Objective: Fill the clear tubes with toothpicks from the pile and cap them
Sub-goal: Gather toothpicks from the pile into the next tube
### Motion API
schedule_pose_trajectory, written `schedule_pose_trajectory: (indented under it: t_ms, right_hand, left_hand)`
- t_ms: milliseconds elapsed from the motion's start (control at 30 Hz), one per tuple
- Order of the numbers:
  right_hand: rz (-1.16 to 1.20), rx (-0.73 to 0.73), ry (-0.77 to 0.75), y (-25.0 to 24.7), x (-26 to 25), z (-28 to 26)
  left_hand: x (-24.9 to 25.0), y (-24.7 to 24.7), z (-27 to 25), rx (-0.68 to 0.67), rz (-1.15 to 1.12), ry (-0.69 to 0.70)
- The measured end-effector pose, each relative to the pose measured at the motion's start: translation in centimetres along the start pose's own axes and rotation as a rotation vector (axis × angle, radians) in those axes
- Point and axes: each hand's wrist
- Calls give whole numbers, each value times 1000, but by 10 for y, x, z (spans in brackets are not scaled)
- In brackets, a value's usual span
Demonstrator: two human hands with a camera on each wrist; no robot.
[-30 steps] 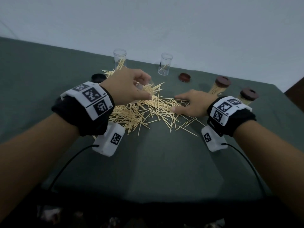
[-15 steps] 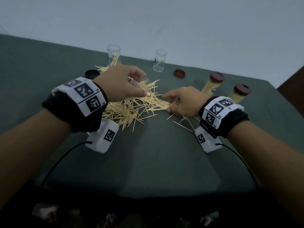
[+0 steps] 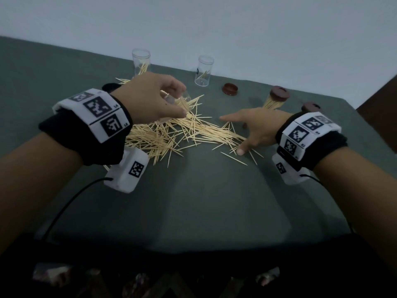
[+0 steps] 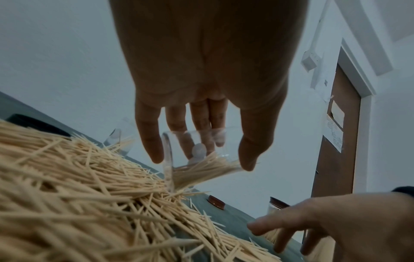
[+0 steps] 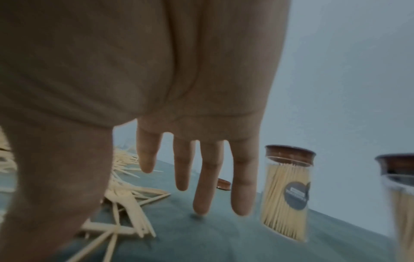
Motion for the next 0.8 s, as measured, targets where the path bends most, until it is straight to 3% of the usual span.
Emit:
schedule_pose_trajectory:
  t_ms: [300,533,800]
  right_hand:
    - [167,217,-31,10,-14,13]
    - [60,87,71,2,-7,9]
    - [273,265,17,5,-35,19]
  left_hand:
    - [2,-3,-3,-5,19,-2]
    - [2,-7,-1,0,19,-5]
    - [0,-10,-1,-3,38,-5]
Point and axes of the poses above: each hand's wrist, its own z-axis towards the middle knuckle, its own y-axis out of the palm, x = y × z, and after that the axes turned 12 degrees about x, right-handed
